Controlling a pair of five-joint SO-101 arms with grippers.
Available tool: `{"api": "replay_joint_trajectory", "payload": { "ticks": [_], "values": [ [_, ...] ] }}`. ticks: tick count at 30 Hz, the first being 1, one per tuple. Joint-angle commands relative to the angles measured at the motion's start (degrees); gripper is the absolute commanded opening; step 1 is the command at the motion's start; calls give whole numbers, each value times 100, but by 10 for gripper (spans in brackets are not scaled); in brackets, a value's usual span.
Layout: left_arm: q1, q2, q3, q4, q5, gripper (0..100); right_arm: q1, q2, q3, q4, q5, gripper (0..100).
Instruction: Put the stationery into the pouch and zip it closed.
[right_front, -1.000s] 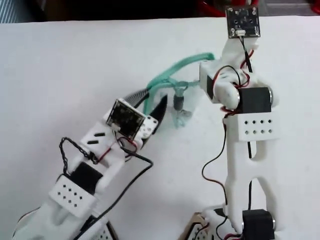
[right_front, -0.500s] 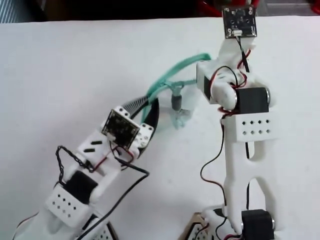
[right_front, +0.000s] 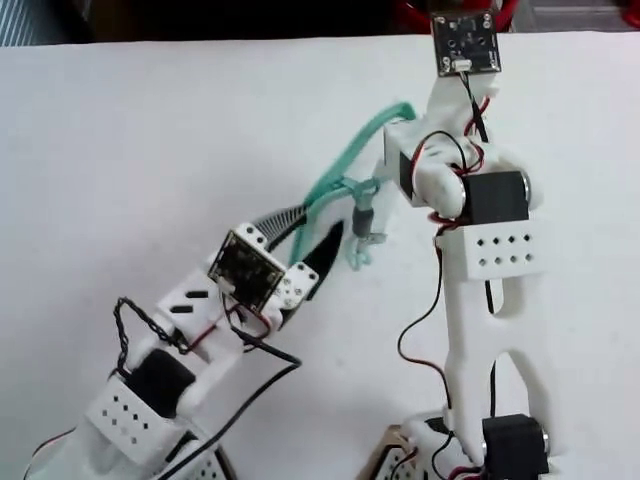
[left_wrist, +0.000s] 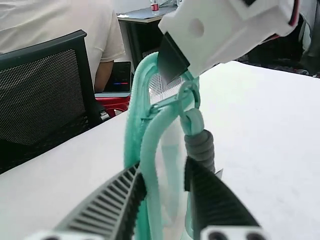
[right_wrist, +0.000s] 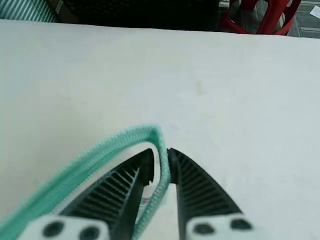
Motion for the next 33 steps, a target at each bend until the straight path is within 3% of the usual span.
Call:
{"api": "replay_joint_trajectory", "payload": {
  "ticks": [1,8,12,15,26,28,33],
  "values": [
    [180,-22,-114,-193,325,188,-664,-4,35,13,325,19],
    [189,-40,-123,-44,343,186,-699,4,-176,22,378,19],
    [224,-40,-114,-62,308,84,-716,4,-211,31,387,19],
    [242,-40,-114,-53,-334,19,-708,84,-220,31,396,19],
    [374,-48,167,-18,-431,23,-716,1244,-1037,435,686,22],
    [347,-48,167,-18,-431,23,-699,1262,-1327,796,695,51],
    [75,-48,167,-70,-431,23,-690,1077,-1978,1525,967,234]
  ]
}}
